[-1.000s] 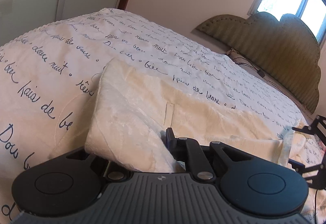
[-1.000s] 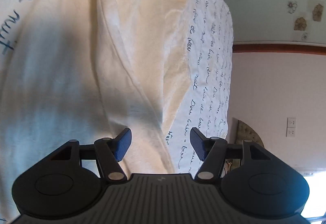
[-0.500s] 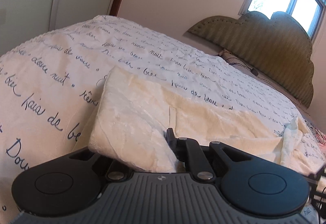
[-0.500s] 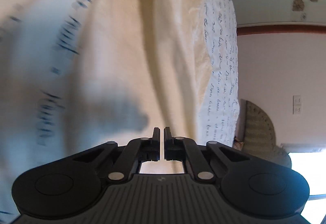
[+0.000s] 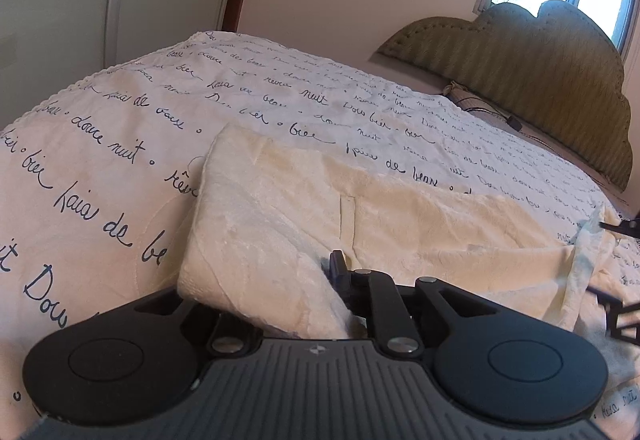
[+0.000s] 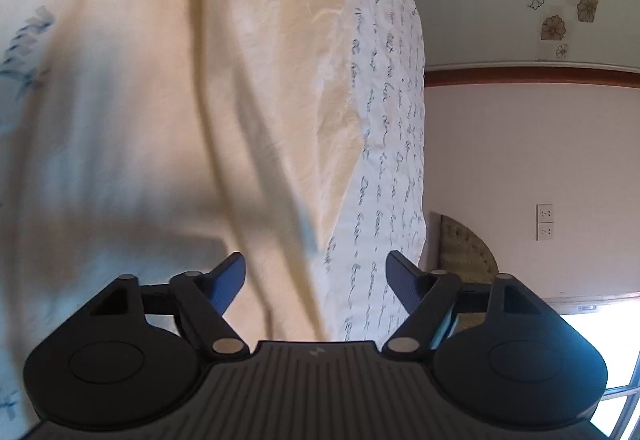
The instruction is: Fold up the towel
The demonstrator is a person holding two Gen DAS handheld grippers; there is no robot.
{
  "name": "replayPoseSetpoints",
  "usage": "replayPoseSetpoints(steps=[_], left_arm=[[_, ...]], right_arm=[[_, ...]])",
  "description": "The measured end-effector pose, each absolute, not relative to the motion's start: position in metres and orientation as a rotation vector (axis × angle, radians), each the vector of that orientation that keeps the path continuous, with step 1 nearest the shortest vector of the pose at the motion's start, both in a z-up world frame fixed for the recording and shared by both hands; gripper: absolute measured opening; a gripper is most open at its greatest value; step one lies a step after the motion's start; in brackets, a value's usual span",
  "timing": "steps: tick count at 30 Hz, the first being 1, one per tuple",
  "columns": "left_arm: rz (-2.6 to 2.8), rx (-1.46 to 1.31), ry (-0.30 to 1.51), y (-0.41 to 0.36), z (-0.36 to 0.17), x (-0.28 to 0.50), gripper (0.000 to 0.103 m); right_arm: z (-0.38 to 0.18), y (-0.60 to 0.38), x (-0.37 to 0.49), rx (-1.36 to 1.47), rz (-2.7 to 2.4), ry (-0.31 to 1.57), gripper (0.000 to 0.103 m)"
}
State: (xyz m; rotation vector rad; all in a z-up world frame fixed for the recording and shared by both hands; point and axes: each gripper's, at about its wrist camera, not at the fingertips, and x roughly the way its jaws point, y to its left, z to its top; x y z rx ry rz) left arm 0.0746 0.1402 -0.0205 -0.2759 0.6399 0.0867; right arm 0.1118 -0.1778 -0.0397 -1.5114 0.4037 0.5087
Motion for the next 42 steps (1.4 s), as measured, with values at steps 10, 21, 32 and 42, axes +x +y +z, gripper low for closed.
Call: replayPoseSetpoints(steps=[10, 21, 32, 42], left_arm=[[0.054, -0.293, 0.618, 0.148, -0.020, 0.073, 0.017], [0.018, -0.262, 0.658, 0.155, -0.026, 0.070, 0.021], [0.072, -0.275, 0.643, 0.168, -0.033, 0.071, 0.027], [0.351, -0.203, 0.528, 0.192, -0.003, 0.045, 0.025]], right_arm=[[-0.057, -0.177, 0.103, -1.470, 0.453, 0.479, 0.003], [-0.052, -0.189, -0.006, -1.230, 0.528, 0.593, 0.002], [-0.056, -0.189, -0.011, -1.106, 0.476, 0.565, 0.003], [-0.065, -0.189, -0.018, -1.036, 0.411, 0.527, 0.003]])
